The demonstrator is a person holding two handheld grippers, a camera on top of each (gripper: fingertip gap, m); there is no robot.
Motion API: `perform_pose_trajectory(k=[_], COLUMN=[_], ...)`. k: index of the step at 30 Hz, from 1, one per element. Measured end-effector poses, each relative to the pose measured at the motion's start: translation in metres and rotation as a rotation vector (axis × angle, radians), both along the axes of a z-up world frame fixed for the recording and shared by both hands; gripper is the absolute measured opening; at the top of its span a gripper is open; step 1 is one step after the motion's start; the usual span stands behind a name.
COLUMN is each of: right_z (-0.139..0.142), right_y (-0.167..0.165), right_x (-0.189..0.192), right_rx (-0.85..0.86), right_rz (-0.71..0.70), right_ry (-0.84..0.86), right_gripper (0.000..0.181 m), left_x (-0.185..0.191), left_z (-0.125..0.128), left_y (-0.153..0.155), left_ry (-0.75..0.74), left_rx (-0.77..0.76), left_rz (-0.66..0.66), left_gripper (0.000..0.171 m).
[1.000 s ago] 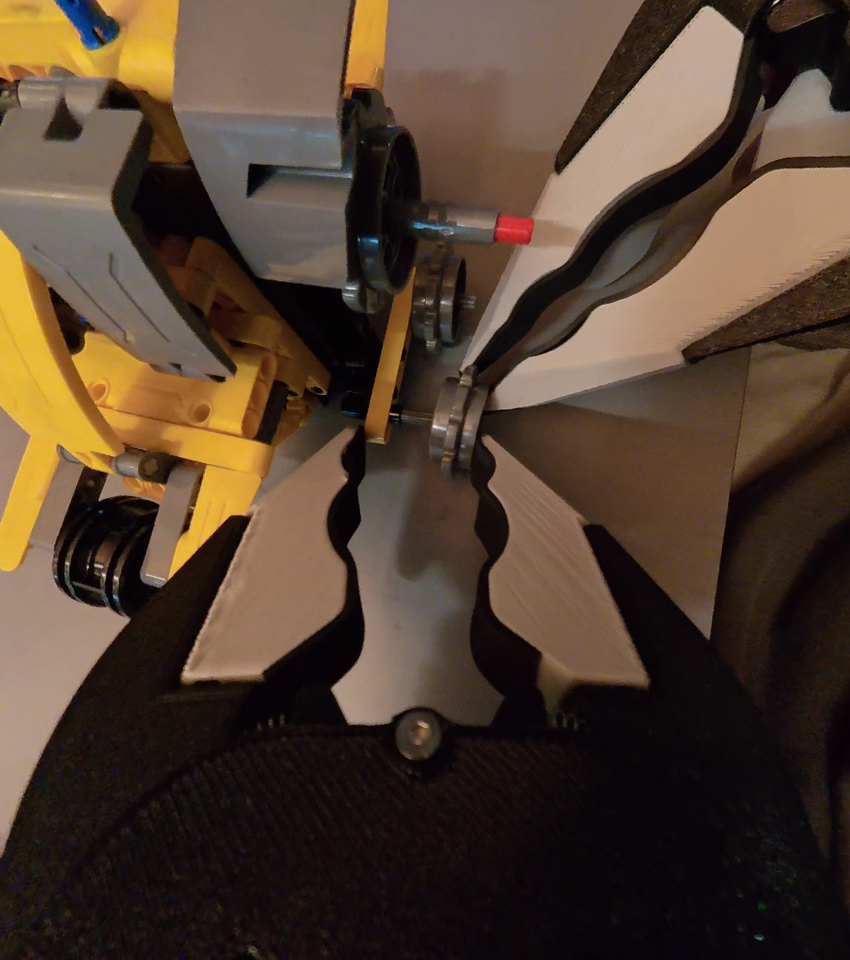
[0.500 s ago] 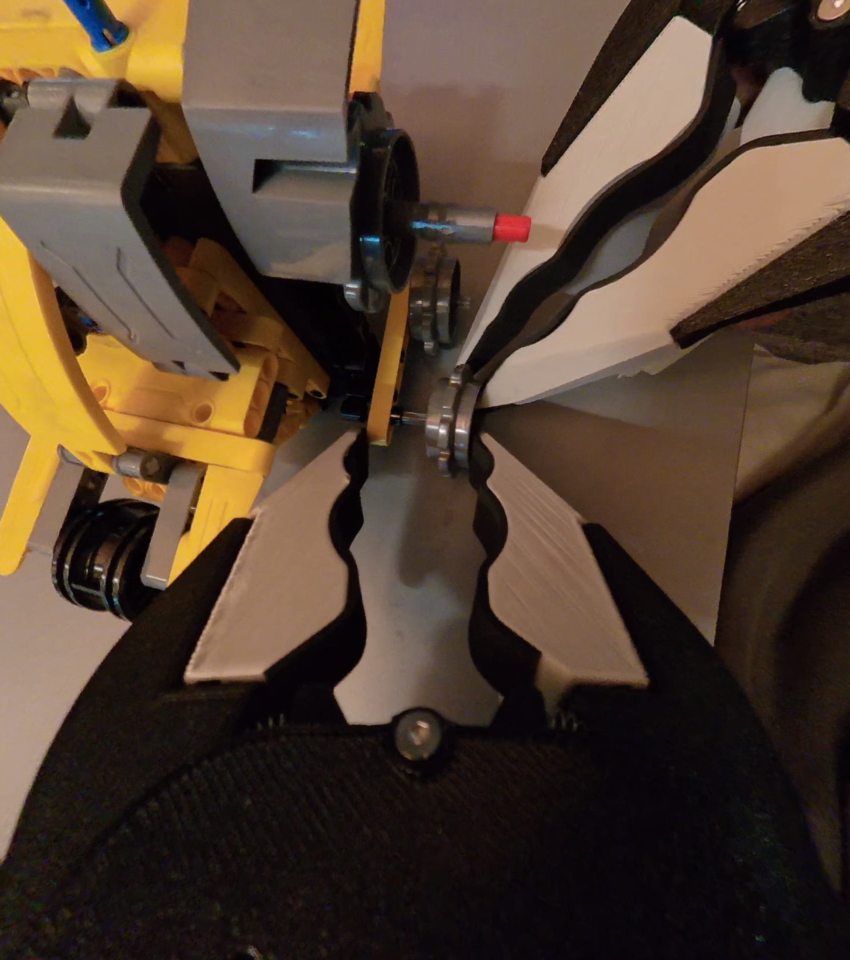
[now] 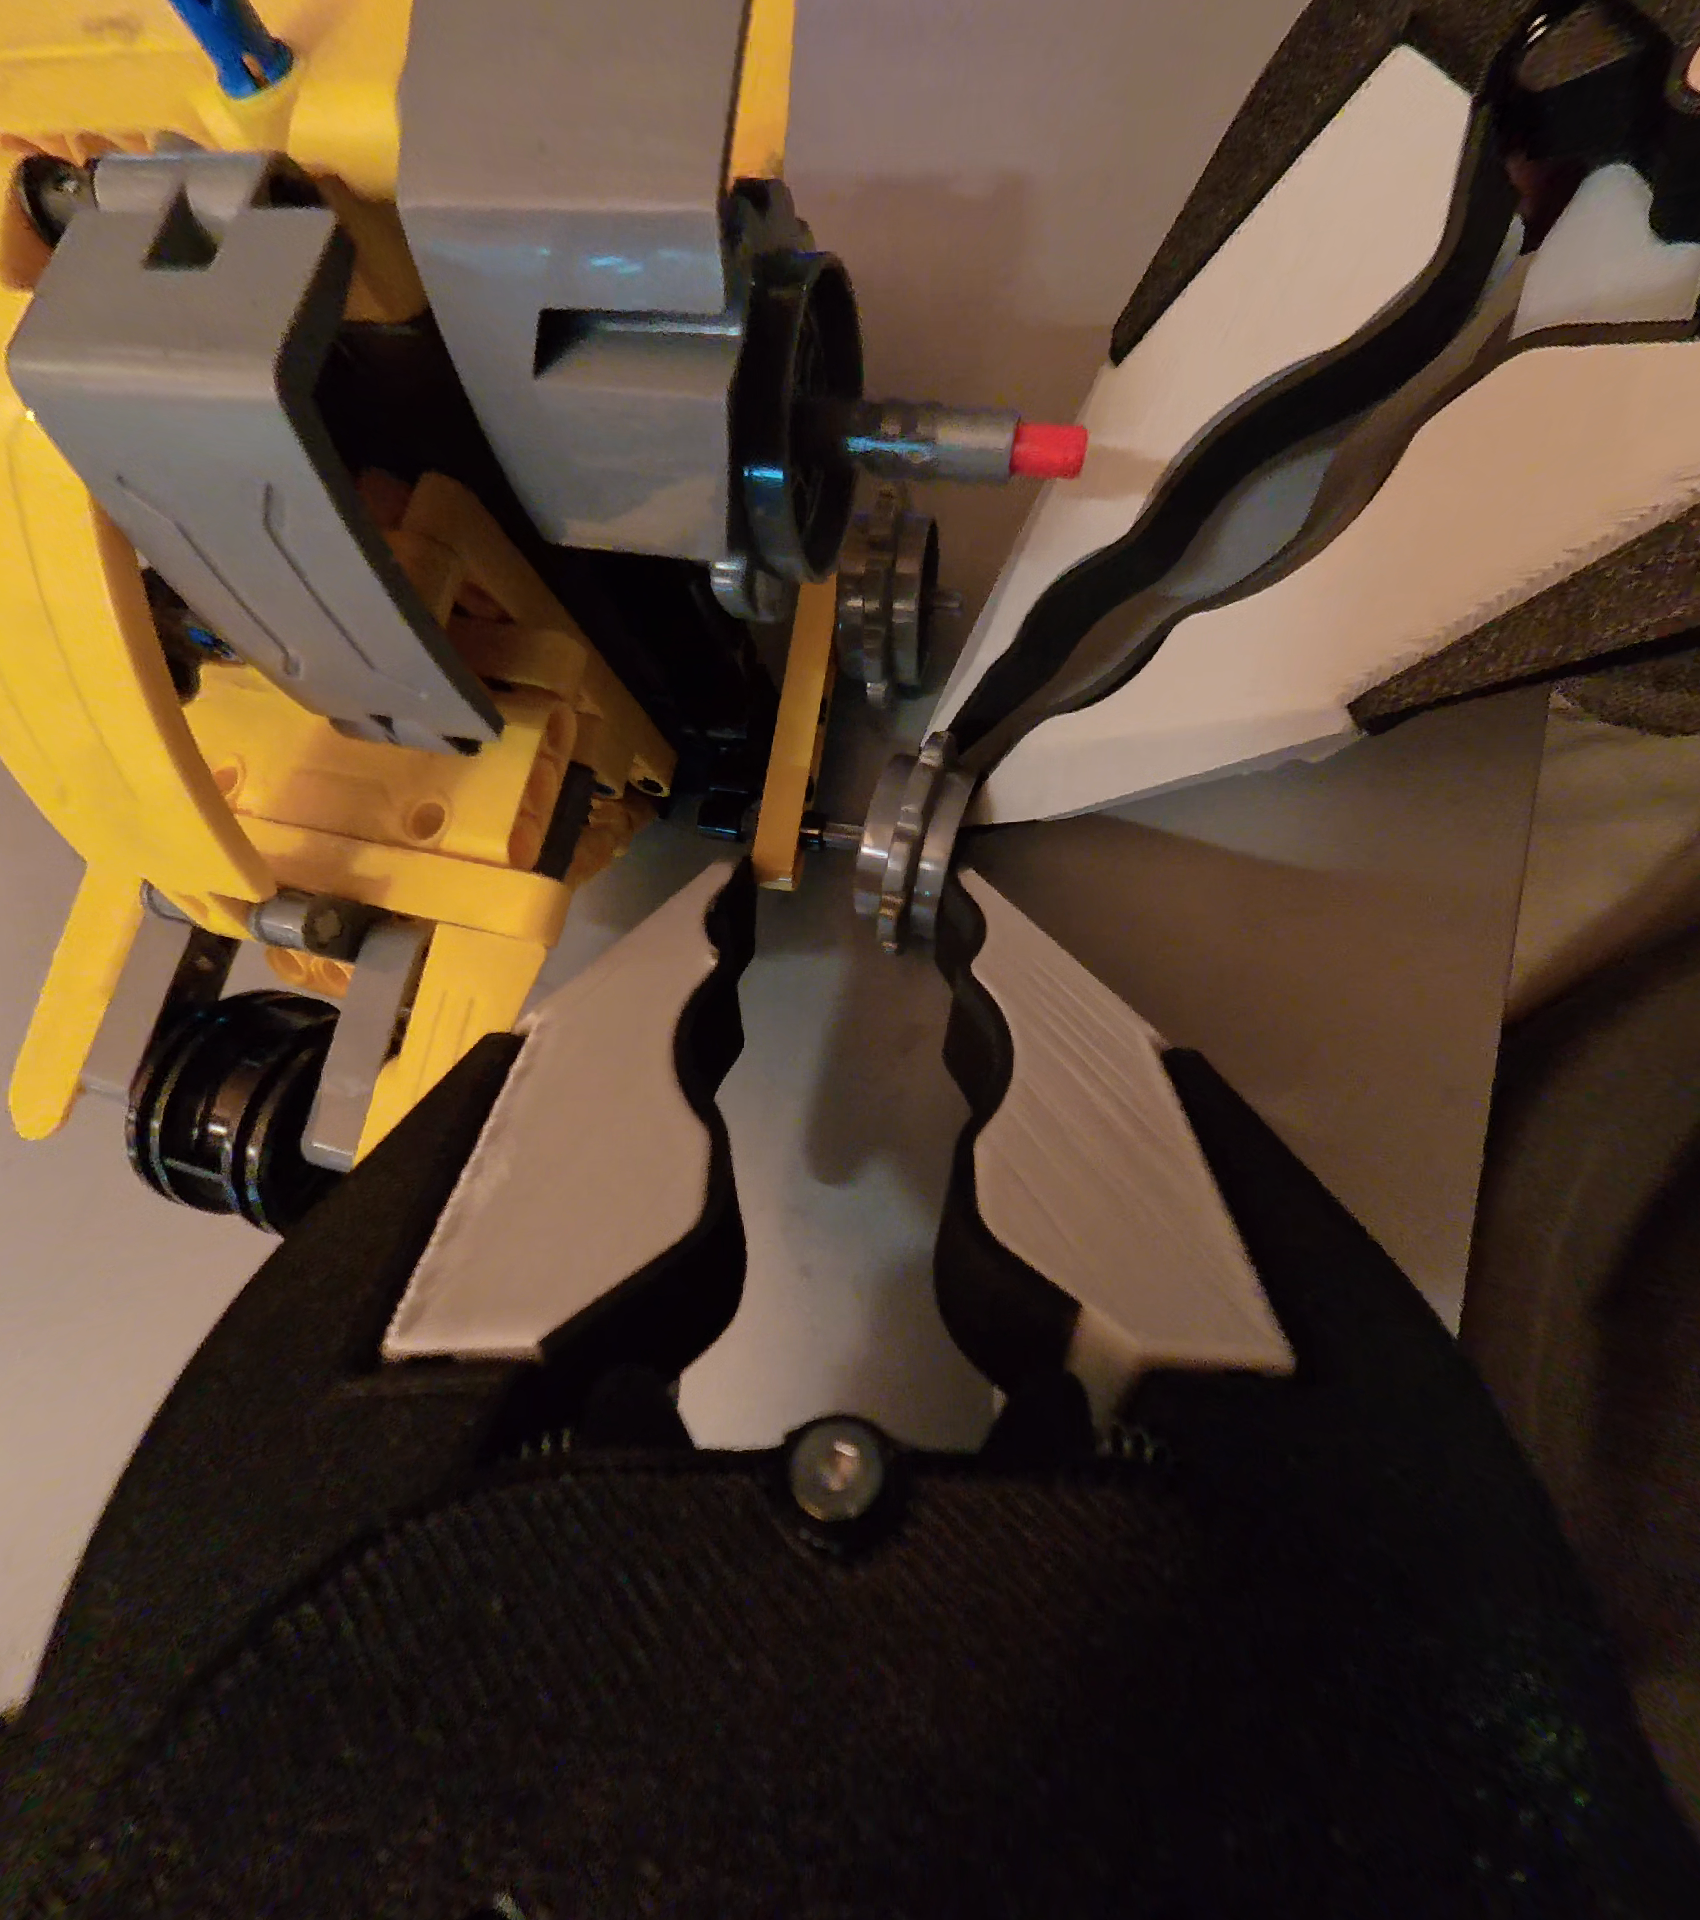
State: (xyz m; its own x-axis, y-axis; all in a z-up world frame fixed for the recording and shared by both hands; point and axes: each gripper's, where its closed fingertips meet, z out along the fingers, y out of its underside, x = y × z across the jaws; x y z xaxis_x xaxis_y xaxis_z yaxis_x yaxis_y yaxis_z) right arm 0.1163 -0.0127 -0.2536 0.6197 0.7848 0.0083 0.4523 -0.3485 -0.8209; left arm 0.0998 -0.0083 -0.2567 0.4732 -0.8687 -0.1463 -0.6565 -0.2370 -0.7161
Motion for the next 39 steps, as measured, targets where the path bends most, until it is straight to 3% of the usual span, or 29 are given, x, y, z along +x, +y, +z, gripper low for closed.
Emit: perform_pose_trajectory(k=[8,14,22,39], right_z=[-0.0025,-0.0008,-0.0028,-0.0025], right_y=[0.001,0.0012,0.0027,0.0044], right_x=[0.0008,0.0002,0.0006,0.002], right_rx=[0.004,-0.011,-0.014,-0.034], right_rz=[-0.008,-0.005,-0.014,-0.024], right_ry=[-0.008,0.016,0.001,0.014], right_gripper=[0.01,0.01,0.01,0.01], left_x=[0.0027,0.0056,0.007,0.0069], left_z=[-0.0007,-0.0055,-0.0065,-0.0063], left_y=[-0.0003,-0.0007,0.0036,0.0063], left_ry=[-0.056,-0.082,-0.053,-0.049], left_rx=[0.015,-0.052,-0.013,-0.019], left_rz=[-0.013,-0.016,-0.019,0.006], left_gripper=[0.037,0.05,0.04,0.037])
